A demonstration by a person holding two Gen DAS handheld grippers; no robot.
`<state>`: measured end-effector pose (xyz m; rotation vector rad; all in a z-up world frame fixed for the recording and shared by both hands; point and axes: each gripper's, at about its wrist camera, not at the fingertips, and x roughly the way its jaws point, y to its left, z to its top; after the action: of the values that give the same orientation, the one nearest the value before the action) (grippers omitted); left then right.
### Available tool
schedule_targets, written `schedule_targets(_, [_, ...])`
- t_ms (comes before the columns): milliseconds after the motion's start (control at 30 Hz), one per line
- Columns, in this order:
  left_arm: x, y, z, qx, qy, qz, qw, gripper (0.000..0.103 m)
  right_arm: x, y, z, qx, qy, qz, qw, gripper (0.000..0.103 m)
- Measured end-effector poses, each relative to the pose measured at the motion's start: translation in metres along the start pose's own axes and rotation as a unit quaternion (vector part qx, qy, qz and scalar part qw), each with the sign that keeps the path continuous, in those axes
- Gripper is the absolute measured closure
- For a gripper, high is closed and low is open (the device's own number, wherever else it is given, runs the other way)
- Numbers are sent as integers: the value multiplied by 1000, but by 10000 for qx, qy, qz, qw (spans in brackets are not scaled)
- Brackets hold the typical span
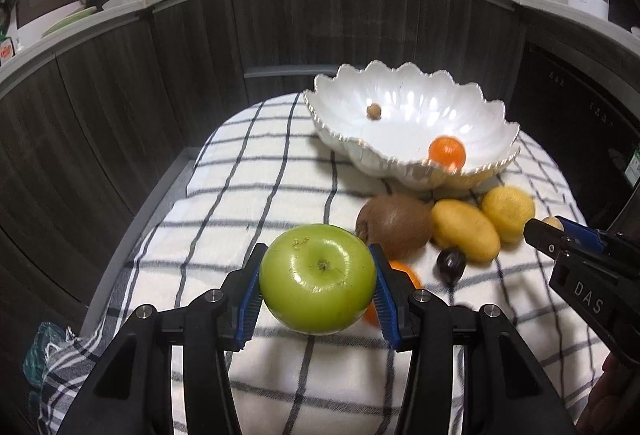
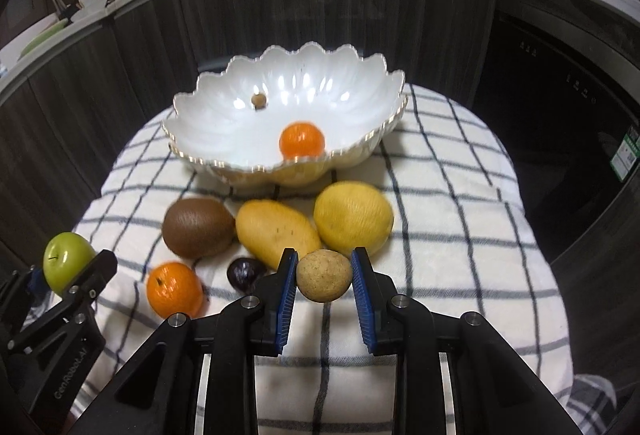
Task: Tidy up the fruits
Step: 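Lift and carry the green apple and brown fruit over the bowl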
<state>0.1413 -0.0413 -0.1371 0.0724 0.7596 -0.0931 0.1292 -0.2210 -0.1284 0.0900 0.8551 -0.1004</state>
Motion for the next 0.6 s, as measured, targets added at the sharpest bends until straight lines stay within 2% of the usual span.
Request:
schedule_targets(267, [-2, -11, 39, 102, -284, -155, 9994, 55, -10, -6, 29, 21, -313, 43, 9995, 74])
schedule_targets(600, [23, -30, 83, 385, -313, -380, 9980, 55, 9, -15, 71, 14, -435, 11, 9991, 74])
